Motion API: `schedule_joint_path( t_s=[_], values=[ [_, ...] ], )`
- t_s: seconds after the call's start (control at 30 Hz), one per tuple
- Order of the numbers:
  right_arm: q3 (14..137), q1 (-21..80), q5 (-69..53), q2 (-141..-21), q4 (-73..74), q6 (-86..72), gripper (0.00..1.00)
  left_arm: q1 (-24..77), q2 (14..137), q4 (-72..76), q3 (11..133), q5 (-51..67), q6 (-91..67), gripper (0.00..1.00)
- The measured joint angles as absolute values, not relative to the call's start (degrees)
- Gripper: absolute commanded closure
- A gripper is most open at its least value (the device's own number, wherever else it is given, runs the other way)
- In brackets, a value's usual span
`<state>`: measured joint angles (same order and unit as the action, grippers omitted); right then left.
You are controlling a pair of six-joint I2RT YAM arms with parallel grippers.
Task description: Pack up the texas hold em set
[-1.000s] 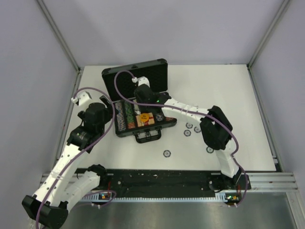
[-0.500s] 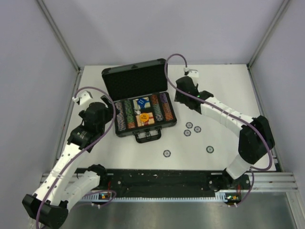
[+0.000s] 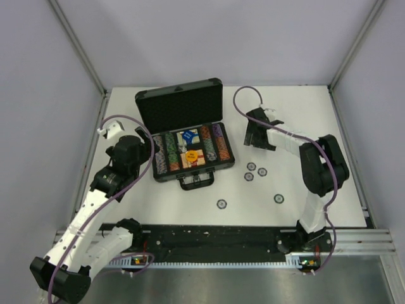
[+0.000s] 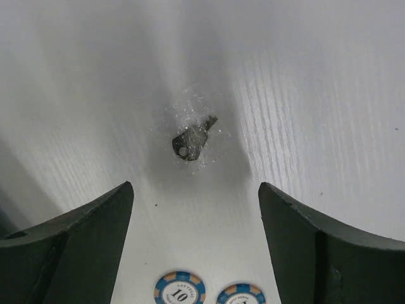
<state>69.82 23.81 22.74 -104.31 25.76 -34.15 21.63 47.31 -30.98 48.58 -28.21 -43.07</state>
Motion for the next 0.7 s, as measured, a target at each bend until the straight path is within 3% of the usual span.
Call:
schedule_joint_path(
  t_s=[0.37,0.7],
  values=[
    [75.22,20.82,18.06,-110.59,24.93,-25.54,0.23,21.61,47.11,-31.0,48.58,-28.18,-43.05,0.03],
    [76.2,20.49,17.04,-112.53,24.32,-24.53,0.48,21.56,47.13,-31.09,48.58,-28.34,-42.92,0.03]
  ],
)
